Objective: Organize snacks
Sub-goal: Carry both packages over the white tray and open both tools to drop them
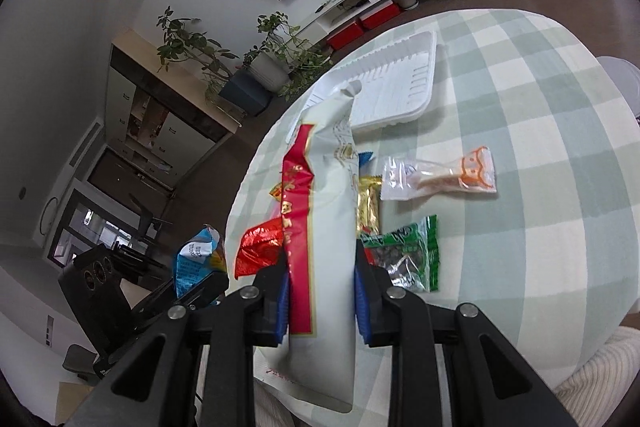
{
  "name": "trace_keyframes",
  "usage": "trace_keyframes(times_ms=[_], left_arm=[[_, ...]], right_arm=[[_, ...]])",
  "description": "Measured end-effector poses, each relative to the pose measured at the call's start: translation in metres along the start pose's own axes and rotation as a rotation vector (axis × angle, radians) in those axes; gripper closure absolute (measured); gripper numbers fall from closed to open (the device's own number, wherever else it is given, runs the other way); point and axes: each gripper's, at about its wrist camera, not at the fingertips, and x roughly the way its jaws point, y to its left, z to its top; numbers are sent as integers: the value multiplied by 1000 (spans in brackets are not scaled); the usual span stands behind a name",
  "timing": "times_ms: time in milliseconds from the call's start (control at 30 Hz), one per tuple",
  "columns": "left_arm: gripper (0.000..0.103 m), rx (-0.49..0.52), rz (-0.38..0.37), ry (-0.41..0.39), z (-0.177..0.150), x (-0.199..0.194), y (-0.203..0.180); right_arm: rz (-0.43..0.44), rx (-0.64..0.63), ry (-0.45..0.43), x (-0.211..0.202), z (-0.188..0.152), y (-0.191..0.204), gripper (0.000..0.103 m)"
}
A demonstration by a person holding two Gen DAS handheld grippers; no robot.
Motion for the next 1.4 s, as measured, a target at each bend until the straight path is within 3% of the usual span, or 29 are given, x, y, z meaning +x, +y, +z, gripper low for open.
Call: trace_keyframes(times_ms=[400, 633, 1000, 1400], left_arm=[[52, -41, 13, 18, 105, 55, 41], [52, -26, 35, 76, 154, 130, 63], [52, -10, 110, 151, 184, 239, 87], [49, -29, 167, 197, 189, 303, 107]], right_arm=[[4, 44, -43, 39, 106, -12, 74], [-10, 80, -42, 84, 155, -35, 74], [-100, 49, -6, 157, 187, -56, 74], [-215, -112, -39, 168, 189, -48, 53]])
